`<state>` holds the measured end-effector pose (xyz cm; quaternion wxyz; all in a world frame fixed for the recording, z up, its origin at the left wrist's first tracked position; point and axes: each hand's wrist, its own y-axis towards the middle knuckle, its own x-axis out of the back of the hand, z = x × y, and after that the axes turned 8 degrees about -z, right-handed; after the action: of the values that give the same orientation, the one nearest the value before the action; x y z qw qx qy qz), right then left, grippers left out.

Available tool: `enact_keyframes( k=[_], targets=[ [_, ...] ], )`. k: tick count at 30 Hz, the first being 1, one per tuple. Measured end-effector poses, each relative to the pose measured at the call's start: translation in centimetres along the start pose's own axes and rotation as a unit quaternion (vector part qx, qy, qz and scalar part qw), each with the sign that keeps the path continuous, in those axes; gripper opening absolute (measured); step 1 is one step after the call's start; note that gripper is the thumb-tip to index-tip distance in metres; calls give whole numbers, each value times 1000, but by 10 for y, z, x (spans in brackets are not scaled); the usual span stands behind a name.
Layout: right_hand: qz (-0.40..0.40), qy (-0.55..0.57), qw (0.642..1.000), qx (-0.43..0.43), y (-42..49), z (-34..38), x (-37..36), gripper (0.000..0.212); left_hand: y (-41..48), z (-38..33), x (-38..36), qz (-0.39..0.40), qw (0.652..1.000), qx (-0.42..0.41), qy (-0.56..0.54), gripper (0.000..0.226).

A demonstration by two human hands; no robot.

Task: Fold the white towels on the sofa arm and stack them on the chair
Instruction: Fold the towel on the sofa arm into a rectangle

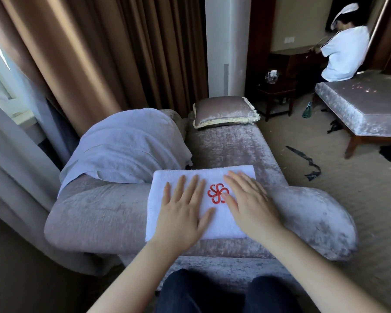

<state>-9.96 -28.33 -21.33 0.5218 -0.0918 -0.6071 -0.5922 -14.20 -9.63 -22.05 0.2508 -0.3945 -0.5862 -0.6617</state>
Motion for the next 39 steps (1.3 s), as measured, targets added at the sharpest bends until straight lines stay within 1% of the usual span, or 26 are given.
enact_keyframes(
  k=[2,4,6,8,10,11,12,13,15,16,17,18,19,20,21,23,24,25,26,28,29,30,31,33,36,39],
  targets=[
    [27,-3,1000,-12,-6,-6,-6,77,-7,-2,-4,0,1000,-11,20,69],
    [29,0,999,-19,-5,-9,-9,79,-7,-2,-4,-9,1000,-10,23,70],
    [16,8,1000,-16,-5,-8,-9,78,-6,-4,-2,1,1000,-8,18,70],
    [-1,46,999,-18,-6,-9,-9,72,-7,-3,1,12,1000,-8,-4,69],
    [-2,118,991,-68,-8,-13,-3,67,-7,2,8,0,998,7,-69,65],
    [0,139,985,-105,-10,-16,0,68,-7,7,13,-12,992,33,-118,62],
    [1,136,981,-141,-13,-21,4,71,-9,12,19,-32,985,69,-156,58],
    [10,114,978,-174,-16,-26,7,76,-12,18,24,-62,978,106,-170,54],
    [44,72,975,-205,-20,-31,14,77,-20,29,34,-120,964,189,-145,52],
    [45,67,976,-200,-22,-31,16,74,-23,33,38,-126,953,239,-135,51],
    [33,79,976,-199,-22,-31,15,70,-24,35,42,-108,940,292,-139,50],
    [18,99,973,-207,-21,-30,16,62,-24,36,44,-75,926,339,-152,48],
    [8,130,966,-223,-21,-31,15,50,-23,37,44,-48,911,373,-167,46],
    [11,172,955,-242,-19,-30,16,40,-22,38,44,-32,902,391,-182,43],
    [18,226,938,-264,-19,-30,16,33,-21,40,45,-23,897,396,-197,40],
    [17,335,890,-310,-22,-28,19,21,-22,43,47,-12,885,402,-236,32],
    [9,371,872,-319,-26,-25,23,13,-24,45,49,1,875,404,-266,31],
    [0,391,863,-318,-30,-22,26,7,-28,47,51,16,860,407,-307,33],
    [-8,405,859,-313,-35,-20,29,5,-33,49,52,26,840,411,-354,37],
    [-15,416,855,-308,-43,-21,34,6,-43,49,54,45,779,435,-449,39],
    [-18,421,852,-311,-46,-22,36,7,-47,47,55,53,750,447,-484,43],
    [-18,425,848,-316,-48,-22,39,7,-51,46,54,55,730,452,-509,49],
    [-15,427,845,-322,-49,-23,40,7,-53,44,55,54,723,452,-520,53],
    [-7,429,838,-337,-52,-25,45,8,-56,37,56,42,720,438,-536,55],
    [-5,440,821,-364,-59,-26,56,10,-57,25,58,32,716,424,-554,48],
    [-9,441,804,-398,-71,-29,68,9,-57,9,59,26,723,402,-561,43]
  ],
)
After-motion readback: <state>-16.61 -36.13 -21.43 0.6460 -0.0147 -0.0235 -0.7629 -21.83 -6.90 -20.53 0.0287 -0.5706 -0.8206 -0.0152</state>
